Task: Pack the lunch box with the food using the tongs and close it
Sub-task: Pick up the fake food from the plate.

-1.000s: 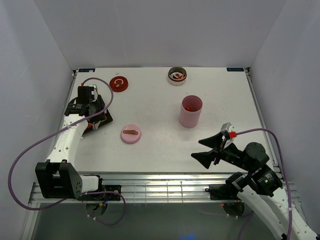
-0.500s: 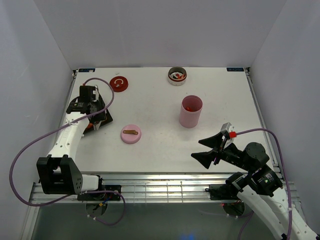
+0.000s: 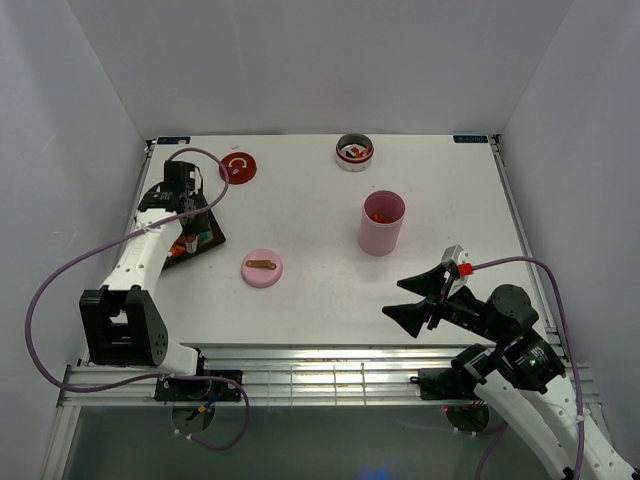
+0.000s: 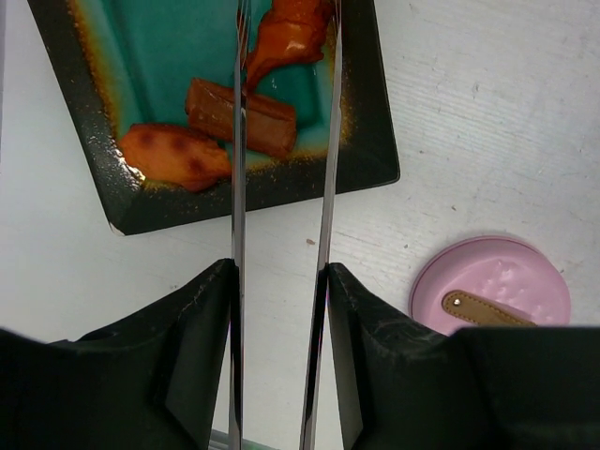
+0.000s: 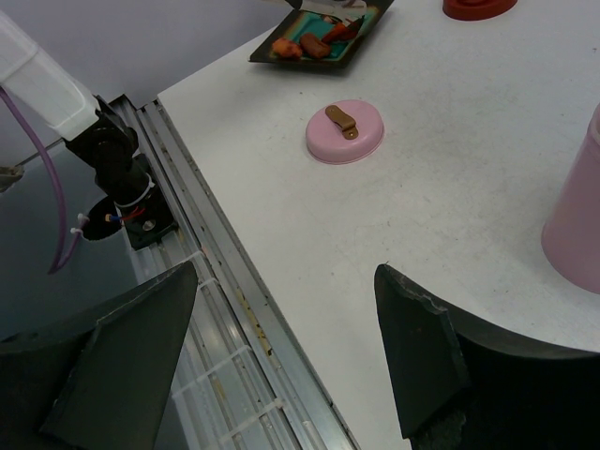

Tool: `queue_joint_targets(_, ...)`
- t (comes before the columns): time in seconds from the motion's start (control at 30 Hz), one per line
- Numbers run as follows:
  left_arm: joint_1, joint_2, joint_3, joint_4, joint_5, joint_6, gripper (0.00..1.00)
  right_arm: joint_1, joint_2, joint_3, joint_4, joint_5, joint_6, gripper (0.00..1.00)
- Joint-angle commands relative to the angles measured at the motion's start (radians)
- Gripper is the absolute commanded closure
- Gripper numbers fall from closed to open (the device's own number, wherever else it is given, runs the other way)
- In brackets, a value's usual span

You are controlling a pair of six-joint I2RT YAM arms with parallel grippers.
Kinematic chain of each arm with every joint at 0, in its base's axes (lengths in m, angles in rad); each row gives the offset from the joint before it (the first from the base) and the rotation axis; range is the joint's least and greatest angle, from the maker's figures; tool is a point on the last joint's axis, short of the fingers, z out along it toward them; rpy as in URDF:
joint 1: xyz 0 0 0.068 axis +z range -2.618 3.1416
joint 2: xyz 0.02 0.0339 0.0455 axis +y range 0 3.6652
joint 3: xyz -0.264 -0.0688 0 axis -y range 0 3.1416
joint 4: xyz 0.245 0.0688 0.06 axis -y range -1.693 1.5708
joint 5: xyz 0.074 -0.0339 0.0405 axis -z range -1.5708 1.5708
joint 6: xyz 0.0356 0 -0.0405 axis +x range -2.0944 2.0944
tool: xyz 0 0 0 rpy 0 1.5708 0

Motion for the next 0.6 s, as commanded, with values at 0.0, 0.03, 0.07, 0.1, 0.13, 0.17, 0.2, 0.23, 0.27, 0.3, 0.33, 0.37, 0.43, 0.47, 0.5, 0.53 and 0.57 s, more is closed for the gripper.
queue_joint_targets(0.0,0.014,0.005,0.062,0.008,-0.065,-0.016,0.47,0.005,-0.002,0.014,0.034,0.001,-0.009,0.18)
queue_joint_targets(0.03,0.017,0.012,0.079,0.008,-0.068,-0.018,0.46,0.005,-0.002,0.015,0.034,0.001,-0.009,0.18)
queue_joint_targets(0.07,0.018,0.028,0.087,0.006,-0.071,-0.016,0.46,0.006,-0.004,0.015,0.034,0.001,-0.009,0.18)
queue_joint_targets(0.1,0.053,0.037,0.095,0.003,-0.074,-0.015,0.46,0.005,-0.004,0.015,0.034,0.001,-0.009,0.18)
queue_joint_targets(0.13,0.060,0.046,0.102,-0.001,-0.072,-0.015,0.46,0.005,-0.005,0.015,0.034,0.001,-0.009,0.18)
queue_joint_targets(0.17,0.063,0.052,0.118,-0.012,-0.071,-0.015,0.46,0.005,-0.004,0.015,0.034,0.001,-0.009,0.18)
queue_joint_targets(0.2,0.064,0.058,0.124,-0.015,-0.066,-0.016,0.46,0.005,-0.004,0.015,0.034,0.001,-0.009,0.18)
queue_joint_targets(0.23,0.065,0.052,0.127,-0.018,-0.028,-0.013,0.46,0.005,-0.004,0.014,0.034,0.003,-0.009,0.18)
queue_joint_targets(0.27,0.065,0.045,0.125,-0.017,-0.010,-0.010,0.46,0.005,-0.004,0.015,0.034,0.003,-0.009,0.18)
queue_joint_targets(0.3,0.063,0.022,0.125,-0.017,0.006,-0.005,0.44,0.005,-0.002,0.014,0.034,0.004,-0.010,0.18)
queue_joint_targets(0.33,0.064,0.011,0.124,-0.015,0.018,-0.002,0.44,0.006,-0.004,0.017,0.034,0.007,-0.010,0.18)
queue_joint_targets(0.37,0.065,0.003,0.122,-0.014,0.042,0.002,0.43,0.005,-0.002,0.015,0.035,0.007,-0.009,0.18)
queue_joint_targets(0.43,0.065,-0.008,0.119,-0.017,0.046,0.011,0.42,0.005,-0.004,0.015,0.034,0.006,-0.009,0.18)
queue_joint_targets(0.47,0.063,-0.011,0.116,-0.018,0.038,0.011,0.42,0.005,-0.002,0.014,0.034,0.004,-0.009,0.18)
queue_joint_targets(0.5,0.064,-0.014,0.107,-0.017,0.040,0.011,0.42,0.005,-0.002,0.014,0.035,0.004,-0.010,0.18)
queue_joint_targets(0.53,0.065,-0.017,0.102,-0.017,0.040,0.007,0.41,0.005,-0.004,0.015,0.035,0.003,-0.009,0.18)
queue_joint_targets(0.57,0.065,-0.018,0.098,-0.017,0.038,0.005,0.41,0.005,-0.004,0.015,0.035,0.003,-0.009,0.18)
